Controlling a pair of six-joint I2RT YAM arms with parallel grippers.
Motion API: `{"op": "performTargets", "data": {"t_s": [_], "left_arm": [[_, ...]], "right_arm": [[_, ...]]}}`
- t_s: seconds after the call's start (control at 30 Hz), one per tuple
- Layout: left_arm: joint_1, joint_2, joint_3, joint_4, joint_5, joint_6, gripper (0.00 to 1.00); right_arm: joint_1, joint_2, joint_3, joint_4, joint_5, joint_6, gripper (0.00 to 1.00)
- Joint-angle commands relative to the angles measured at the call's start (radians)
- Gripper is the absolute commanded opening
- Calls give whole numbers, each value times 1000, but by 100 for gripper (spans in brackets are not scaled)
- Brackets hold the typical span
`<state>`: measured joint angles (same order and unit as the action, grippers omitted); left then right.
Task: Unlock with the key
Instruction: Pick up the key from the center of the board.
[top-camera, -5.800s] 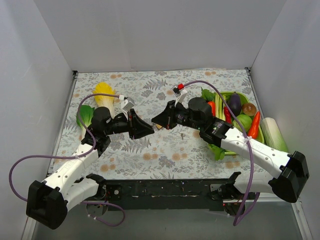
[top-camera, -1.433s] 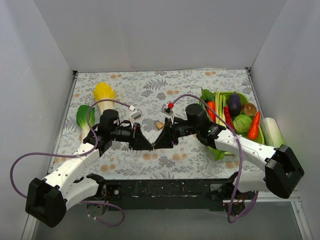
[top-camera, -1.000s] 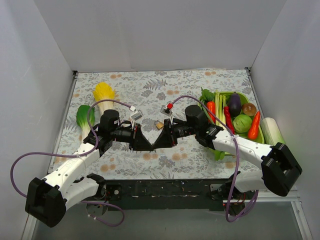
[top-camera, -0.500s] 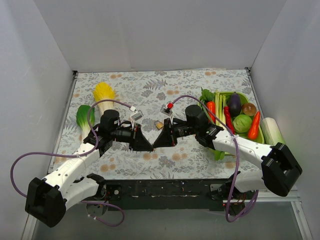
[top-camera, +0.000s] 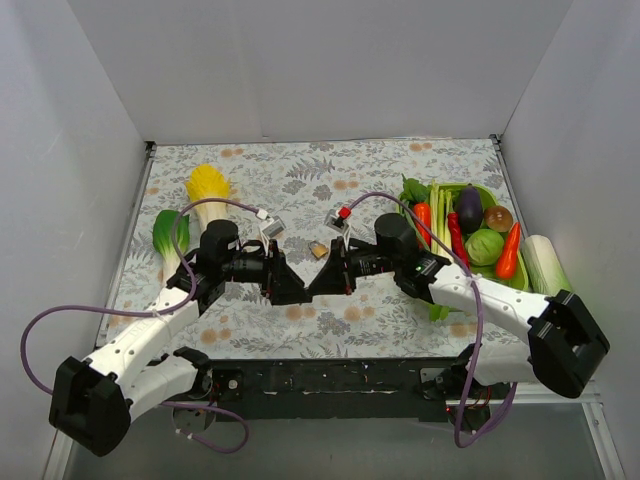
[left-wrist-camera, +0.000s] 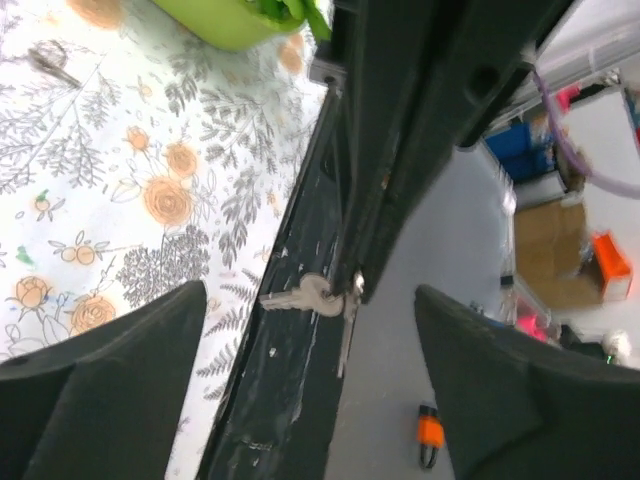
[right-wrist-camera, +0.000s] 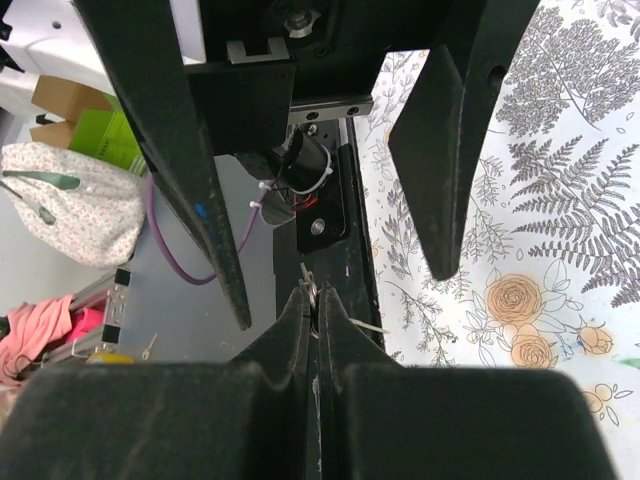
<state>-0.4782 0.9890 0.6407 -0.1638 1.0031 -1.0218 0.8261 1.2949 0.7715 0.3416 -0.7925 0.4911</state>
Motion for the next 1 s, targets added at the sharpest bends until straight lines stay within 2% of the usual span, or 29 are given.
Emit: {"op": "performTargets", "data": {"t_s": [0.0, 0.07, 0.2, 0.37, 0.57, 0.8, 0.97], "left_arm": [[1, -72, -21, 99, -132, -38, 93], [1, -110, -30, 133, -194, -60, 96], [1, -182, -81, 245, -326, -215, 93], [1, -286, -202, 524, -389, -438, 88], [-2, -352, -288, 696, -472, -615, 84], [-7, -309, -323, 751, -518, -730, 72], [-17, -280, -354, 837, -509, -727, 73]], "right_arm": [[-4, -74, -18, 65, 73, 18, 1], [-5, -100, -23, 66, 101, 18, 1], [-5, -138, -34, 69, 211, 12, 1], [-4, -178, -77, 194, 314, 55, 1], [-1, -197, -123, 379, 409, 128, 1], [4, -174, -127, 451, 426, 175, 1], [5, -181, -143, 479, 464, 214, 1]]}}
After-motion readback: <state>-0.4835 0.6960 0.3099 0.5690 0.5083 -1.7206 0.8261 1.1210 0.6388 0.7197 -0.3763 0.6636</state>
